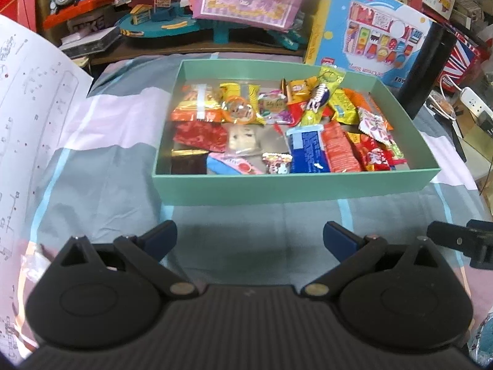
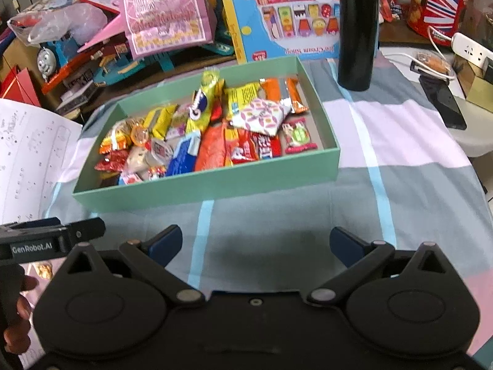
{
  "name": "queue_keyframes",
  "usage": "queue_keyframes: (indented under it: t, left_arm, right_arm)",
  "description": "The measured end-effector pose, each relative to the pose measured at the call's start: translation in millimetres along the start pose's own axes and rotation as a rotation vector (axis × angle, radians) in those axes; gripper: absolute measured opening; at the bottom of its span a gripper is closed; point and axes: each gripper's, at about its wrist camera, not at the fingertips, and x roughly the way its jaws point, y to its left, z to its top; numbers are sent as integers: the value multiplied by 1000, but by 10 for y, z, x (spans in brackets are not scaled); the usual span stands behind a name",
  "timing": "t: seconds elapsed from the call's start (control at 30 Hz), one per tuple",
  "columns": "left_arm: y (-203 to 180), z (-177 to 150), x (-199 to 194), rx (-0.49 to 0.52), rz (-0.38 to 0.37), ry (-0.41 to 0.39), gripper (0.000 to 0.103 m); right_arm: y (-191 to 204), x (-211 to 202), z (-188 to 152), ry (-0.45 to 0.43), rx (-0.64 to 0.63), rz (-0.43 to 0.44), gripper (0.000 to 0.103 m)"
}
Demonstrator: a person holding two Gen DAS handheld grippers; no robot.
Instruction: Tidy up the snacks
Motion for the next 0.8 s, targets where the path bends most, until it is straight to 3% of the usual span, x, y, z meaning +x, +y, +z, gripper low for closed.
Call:
queue_keyframes:
  t: [0.8]
  left_arm:
    - [200, -42, 223, -77, 42, 71, 103]
  right_arm:
    - [-2, 174, -5, 44, -5, -27, 103]
